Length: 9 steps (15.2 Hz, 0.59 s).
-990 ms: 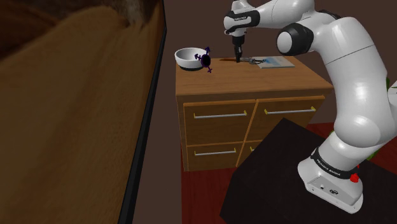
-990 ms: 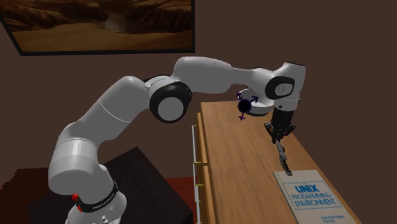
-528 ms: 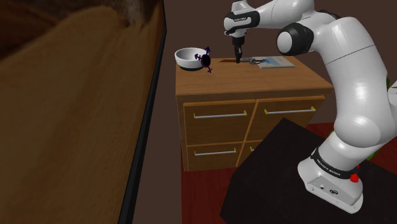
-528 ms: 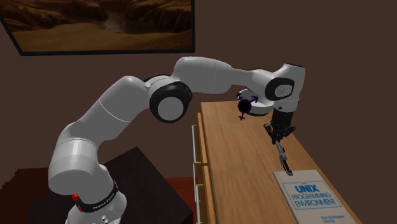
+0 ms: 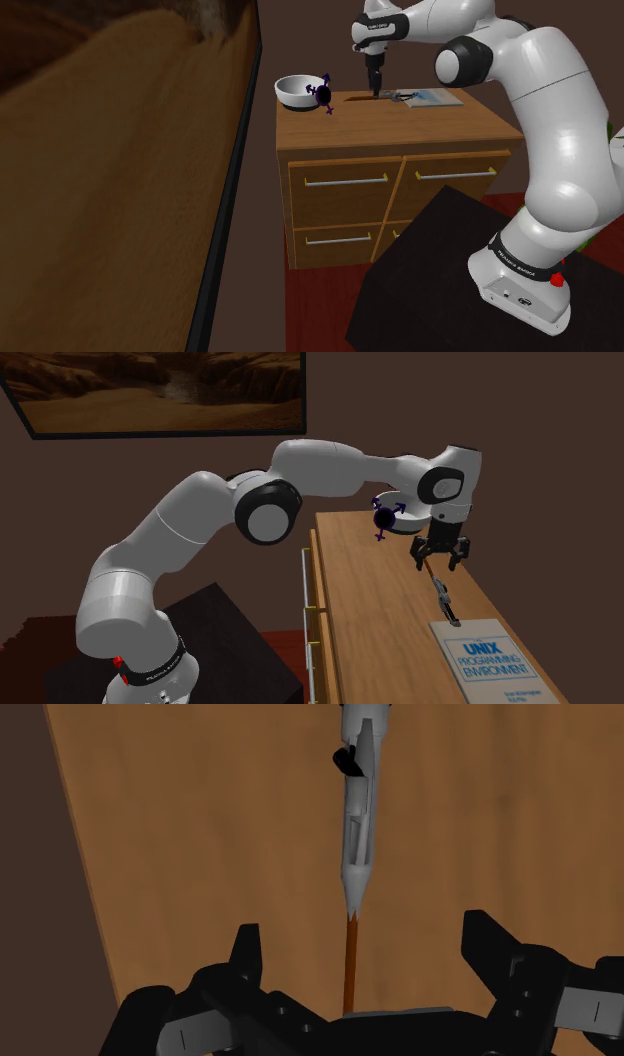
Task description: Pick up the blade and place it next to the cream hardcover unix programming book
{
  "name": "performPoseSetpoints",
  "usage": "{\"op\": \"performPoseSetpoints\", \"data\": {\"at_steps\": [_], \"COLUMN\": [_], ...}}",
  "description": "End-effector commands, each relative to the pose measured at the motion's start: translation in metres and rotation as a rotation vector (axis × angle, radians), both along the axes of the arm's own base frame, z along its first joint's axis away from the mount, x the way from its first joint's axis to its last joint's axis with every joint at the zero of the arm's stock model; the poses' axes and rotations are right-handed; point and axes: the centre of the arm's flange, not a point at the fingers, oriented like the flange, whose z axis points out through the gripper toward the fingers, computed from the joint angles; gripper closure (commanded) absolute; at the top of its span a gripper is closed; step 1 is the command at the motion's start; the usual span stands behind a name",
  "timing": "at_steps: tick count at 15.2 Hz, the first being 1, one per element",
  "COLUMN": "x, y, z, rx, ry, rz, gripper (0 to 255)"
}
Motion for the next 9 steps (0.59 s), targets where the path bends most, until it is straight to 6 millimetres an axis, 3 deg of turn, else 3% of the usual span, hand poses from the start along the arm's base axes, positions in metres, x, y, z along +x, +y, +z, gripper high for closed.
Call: {"op": "performPoseSetpoints", "data": {"at_steps": [1,2,9], "x": [0.002,0.004,0.004], "y": [0.002,0.004,0.004], "z": [0.024,0.035,0.035], "rx": [0.0,0.0,0.0], "ry": [0.0,0.0,0.0], "rz": [0.0,0.0,0.0], "gripper": [0,0,0]}}
